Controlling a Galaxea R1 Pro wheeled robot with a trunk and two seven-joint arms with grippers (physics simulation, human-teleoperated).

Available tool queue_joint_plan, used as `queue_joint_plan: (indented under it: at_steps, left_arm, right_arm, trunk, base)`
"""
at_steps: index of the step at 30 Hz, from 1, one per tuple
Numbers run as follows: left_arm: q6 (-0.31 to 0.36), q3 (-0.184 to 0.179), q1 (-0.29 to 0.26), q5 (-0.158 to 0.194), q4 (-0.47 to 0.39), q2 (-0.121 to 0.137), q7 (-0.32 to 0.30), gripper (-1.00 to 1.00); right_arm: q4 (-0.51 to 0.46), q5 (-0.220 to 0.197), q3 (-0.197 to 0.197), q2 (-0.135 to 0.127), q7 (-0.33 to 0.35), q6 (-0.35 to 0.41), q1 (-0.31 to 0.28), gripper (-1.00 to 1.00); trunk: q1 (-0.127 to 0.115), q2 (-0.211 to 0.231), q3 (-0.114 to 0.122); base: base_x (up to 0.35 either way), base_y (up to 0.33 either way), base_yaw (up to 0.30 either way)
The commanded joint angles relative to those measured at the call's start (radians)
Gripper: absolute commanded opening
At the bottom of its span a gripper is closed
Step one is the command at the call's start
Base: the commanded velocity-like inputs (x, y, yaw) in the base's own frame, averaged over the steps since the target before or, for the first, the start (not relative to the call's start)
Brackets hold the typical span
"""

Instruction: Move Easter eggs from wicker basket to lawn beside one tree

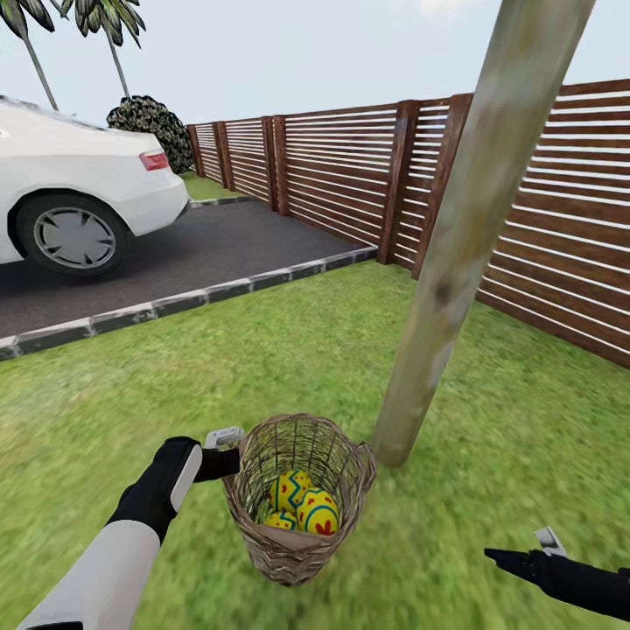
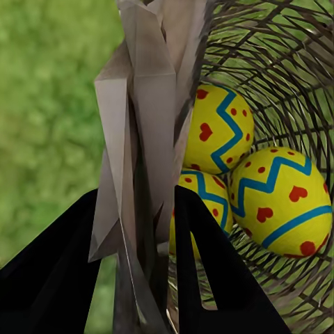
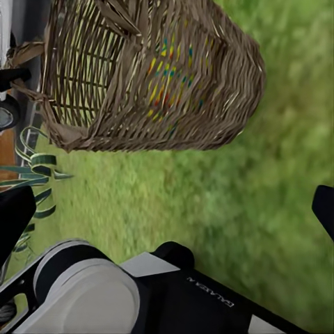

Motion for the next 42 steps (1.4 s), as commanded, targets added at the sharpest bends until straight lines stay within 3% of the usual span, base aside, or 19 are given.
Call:
queue_joint_plan:
  at_steps: [1,42]
  left_arm:
    - [0.006,0.005,-0.001,0.012,-0.001,-0.001,-0.002,-1.0]
    - [0.004,0.006,-0.001,0.01,0.0,0.003,-0.002,-1.0]
  right_arm:
    - [0.0,0.01,-0.008,0.001,0.007,0.011,-0.001,1.0]
    - [-0.004,0.013,-0.008,0.0,0.006,0.01,-0.001,1.0]
  trunk:
    - [0.004,-0.008,-0.004]
    - [0.161,-0.295,-0.132]
  base:
    - [0.0,0.0,0.0]
    - [0.0,0.0,0.0]
